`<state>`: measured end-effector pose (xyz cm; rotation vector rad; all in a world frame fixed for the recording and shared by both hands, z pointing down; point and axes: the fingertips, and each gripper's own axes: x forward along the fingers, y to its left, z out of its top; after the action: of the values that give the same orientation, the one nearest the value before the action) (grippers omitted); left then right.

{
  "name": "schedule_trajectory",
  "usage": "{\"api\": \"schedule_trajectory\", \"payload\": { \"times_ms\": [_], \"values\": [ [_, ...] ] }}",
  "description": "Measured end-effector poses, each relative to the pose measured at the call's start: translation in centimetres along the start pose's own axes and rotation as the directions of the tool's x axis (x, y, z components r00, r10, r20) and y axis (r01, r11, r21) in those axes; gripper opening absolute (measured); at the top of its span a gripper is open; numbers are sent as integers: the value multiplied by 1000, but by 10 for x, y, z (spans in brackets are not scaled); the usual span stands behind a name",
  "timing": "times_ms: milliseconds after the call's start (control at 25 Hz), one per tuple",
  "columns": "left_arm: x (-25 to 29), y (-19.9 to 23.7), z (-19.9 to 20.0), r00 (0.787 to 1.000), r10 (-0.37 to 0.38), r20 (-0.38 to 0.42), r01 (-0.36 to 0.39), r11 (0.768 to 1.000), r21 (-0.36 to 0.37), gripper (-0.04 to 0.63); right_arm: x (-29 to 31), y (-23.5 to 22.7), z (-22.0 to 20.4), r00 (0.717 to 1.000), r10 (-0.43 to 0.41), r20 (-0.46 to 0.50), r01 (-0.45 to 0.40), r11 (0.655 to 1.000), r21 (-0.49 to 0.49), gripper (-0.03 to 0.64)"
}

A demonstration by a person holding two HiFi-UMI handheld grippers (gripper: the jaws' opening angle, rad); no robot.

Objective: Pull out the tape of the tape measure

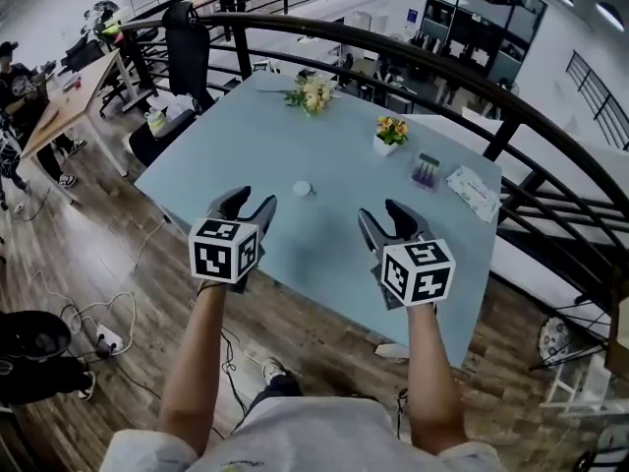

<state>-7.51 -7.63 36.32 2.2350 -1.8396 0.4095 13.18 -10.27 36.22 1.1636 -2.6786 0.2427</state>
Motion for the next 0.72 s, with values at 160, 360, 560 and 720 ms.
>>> {"api": "schedule_trajectory", "payload": {
  "times_ms": [160, 360, 560, 720],
  "values": [
    [12, 22, 3, 998, -56, -4, 56, 998, 20, 209, 17, 9, 4, 998, -57, -3, 57, 998, 18, 207],
    [16, 48, 4, 993, -115, -6, 115, 993, 39, 209, 32, 28, 10, 993, -116, -1, 116, 993, 33, 207],
    [17, 67, 4, 987, -160, -5, 160, 986, 50, 209, 41, 45, 12, 987, -162, -1, 162, 986, 43, 207],
    [17, 74, 3, 982, -191, 1, 191, 980, 54, 209, 43, 54, 11, 981, -194, -3, 194, 980, 51, 207]
  ]
}}
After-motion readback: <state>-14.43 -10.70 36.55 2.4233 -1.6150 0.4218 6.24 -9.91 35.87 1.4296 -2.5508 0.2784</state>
